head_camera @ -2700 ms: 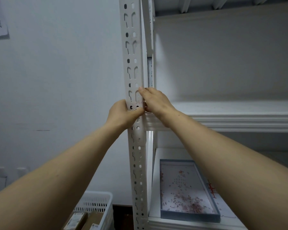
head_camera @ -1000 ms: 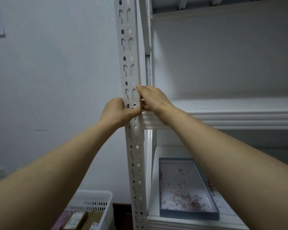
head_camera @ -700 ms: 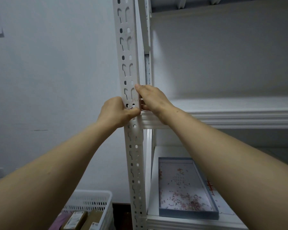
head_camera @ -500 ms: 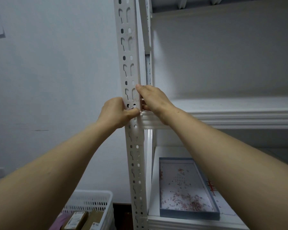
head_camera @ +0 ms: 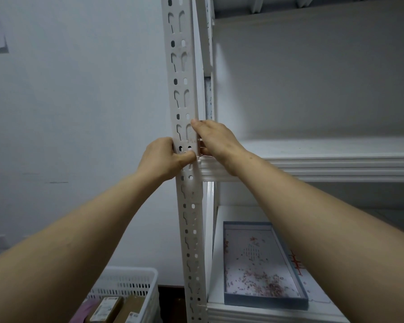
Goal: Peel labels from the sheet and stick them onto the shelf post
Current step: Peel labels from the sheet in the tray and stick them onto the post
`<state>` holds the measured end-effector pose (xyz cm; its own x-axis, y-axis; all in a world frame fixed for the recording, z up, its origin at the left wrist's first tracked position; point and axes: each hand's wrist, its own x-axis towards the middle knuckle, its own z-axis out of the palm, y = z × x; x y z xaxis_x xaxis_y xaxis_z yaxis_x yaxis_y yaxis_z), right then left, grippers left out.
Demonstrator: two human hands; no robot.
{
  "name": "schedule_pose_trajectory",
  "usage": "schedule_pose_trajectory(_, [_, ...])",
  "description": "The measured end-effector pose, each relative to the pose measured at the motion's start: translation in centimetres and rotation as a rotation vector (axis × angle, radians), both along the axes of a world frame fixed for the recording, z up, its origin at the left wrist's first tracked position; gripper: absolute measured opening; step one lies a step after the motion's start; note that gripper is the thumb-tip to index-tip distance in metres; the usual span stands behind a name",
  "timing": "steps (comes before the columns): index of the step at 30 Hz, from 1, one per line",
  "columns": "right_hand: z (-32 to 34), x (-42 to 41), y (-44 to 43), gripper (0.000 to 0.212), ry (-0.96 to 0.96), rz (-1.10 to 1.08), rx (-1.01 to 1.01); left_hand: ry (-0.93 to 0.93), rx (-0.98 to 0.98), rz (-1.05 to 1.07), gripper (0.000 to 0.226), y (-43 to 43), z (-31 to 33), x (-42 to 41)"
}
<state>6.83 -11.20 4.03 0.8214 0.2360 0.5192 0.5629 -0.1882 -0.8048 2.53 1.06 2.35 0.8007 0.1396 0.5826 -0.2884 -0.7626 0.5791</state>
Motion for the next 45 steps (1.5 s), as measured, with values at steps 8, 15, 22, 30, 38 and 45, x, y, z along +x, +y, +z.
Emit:
schedule_pose_trajectory(8, [0.0, 0.1, 0.2, 0.035, -0.015, -0.011, -0.002, -0.006, 0.016, 0.056, 0.025, -0.7, -0.4, 0.1])
schedule_pose_trajectory(15, [-0.1, 0.2, 0.2, 0.04, -0.016, -0.011, 0.002, -0.024, 0.017, 0.054, 0.035, -0.7, -0.5, 0.2])
schedule_pose_trajectory(22, [0.0, 0.2, 0.2, 0.037, 0.008, -0.004, 0.018, 0.005, 0.047, 0.059, 0.025, -0.5, -0.7, 0.8])
schedule_pose_trajectory(30, [-0.1, 0.2, 0.2, 0.034, -0.008, -0.006, 0.004, 0.015, 0.05, 0.048, 0.024, -0.5, -0.6, 0.7])
schedule_pose_trajectory(38, [-0.1, 0.2, 0.1, 0.029, 0.004, -0.002, 0.004, 0.005, 0.043, 0.054, 0.02, -0.2, -0.8, 0.5])
schedule_pose_trajectory(45, [-0.3, 0.1, 0.1, 0.043, -0.009, 0.011, -0.011, -0.239, 0.019, -0.015, 0.047, 1.4, -3.0, -0.1])
